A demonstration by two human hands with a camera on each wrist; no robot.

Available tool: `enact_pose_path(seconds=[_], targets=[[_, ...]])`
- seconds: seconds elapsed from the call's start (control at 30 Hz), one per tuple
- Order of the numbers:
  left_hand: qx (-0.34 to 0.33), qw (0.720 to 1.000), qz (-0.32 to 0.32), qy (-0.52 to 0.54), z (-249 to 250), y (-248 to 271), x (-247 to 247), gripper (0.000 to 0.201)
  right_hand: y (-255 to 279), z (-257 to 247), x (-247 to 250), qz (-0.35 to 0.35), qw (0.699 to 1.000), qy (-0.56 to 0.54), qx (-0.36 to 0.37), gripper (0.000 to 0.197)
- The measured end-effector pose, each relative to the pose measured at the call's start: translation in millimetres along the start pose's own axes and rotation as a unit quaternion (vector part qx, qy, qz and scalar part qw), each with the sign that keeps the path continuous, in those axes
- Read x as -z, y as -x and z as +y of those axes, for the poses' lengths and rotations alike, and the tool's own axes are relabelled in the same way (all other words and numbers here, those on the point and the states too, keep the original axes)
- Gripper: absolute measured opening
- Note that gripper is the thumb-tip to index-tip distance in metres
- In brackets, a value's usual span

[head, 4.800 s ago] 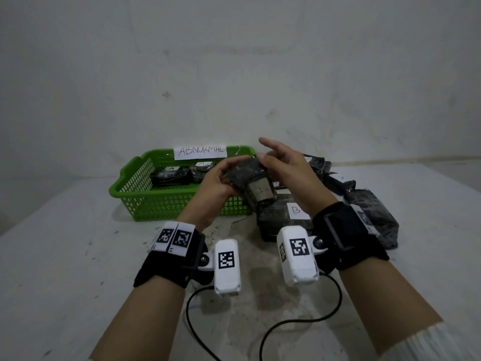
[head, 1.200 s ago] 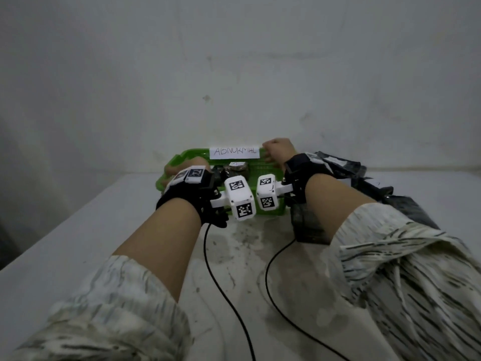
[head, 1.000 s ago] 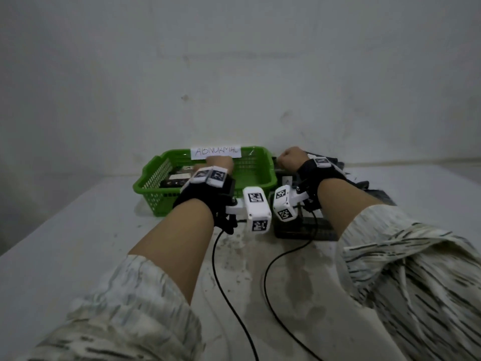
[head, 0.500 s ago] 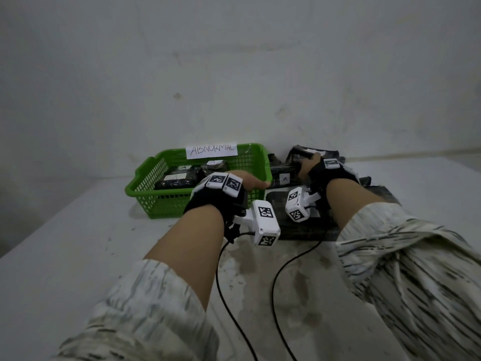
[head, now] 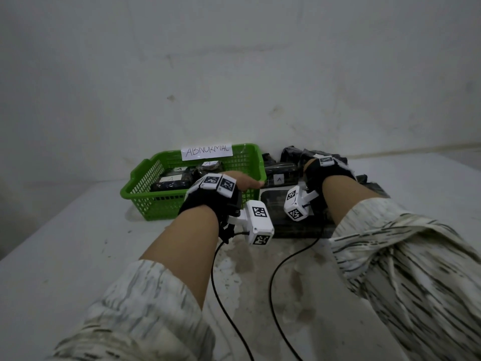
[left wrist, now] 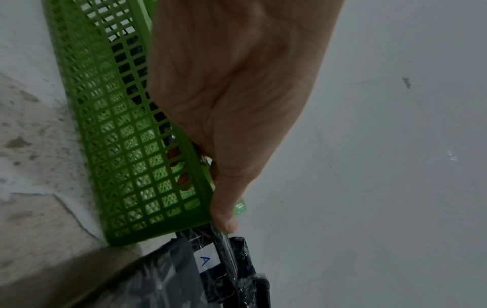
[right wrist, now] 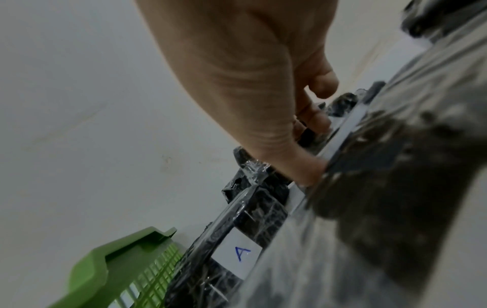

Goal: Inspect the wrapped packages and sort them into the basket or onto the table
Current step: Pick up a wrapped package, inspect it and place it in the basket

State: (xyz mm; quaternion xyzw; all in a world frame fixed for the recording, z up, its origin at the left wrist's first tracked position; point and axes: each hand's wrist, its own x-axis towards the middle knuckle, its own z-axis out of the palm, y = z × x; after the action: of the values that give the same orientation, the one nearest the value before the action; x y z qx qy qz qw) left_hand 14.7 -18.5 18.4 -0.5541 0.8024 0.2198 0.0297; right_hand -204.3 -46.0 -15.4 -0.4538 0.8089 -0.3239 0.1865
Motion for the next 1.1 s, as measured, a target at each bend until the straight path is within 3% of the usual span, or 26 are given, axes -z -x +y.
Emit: enact_pose_path(seconds=[0.13, 0.27, 0.4, 0.47, 0.57, 0.67, 0.87, 0.97, 1.1], targets=[[-0.012, 1.000, 0.005, 0.005, 0.7, 1.9, 0.0, 0.059, 11.3, -0.2, 15.9, -0.039, 0.984, 0.175, 0.000, 0.051], [-0.043, 0.999, -0.007, 0.031, -2.3, -1.5, -0.7, 0.054, 21.5, -13.1, 27.0, -0.050, 0.993, 0.089, 0.064, 0.035], [-0.051, 0.990, 0.034, 0.128, -9.2, -5.5, -1.3, 0.062, 34.0, -24.5, 38.4, -0.065, 0.985, -0.130, 0.095, 0.033], [-0.053, 0.967, 0.081, 0.235, -7.2, -6.8, -0.1, 0.063, 45.6, -31.1, 40.4, -0.120, 0.959, -0.241, 0.087, 0.021], [-0.100, 0.899, 0.133, 0.404, 0.2, -5.8, 0.8, 0.057, 64.4, -41.3, 33.0, -0.188, 0.928, -0.306, 0.094, 0.016], [-0.139, 0.853, 0.136, 0.485, 0.1, -2.5, -1.2, 0.044, 82.5, -49.7, 23.0, -0.224, 0.921, -0.298, 0.113, 0.027], [-0.166, 0.784, 0.110, 0.588, -13.4, 3.7, -2.9, 0.011, 113.4, -57.3, 18.5, -0.300, 0.892, -0.313, 0.126, 0.027], [-0.172, 0.772, 0.100, 0.604, -16.9, 8.4, -1.4, 0.012, 116.8, -56.3, 11.6, -0.276, 0.897, -0.316, 0.139, 0.027], [-0.160, 0.784, 0.094, 0.593, -18.3, 12.3, -1.6, 0.016, 115.9, -52.0, -3.9, -0.185, 0.906, -0.333, 0.183, 0.025]])
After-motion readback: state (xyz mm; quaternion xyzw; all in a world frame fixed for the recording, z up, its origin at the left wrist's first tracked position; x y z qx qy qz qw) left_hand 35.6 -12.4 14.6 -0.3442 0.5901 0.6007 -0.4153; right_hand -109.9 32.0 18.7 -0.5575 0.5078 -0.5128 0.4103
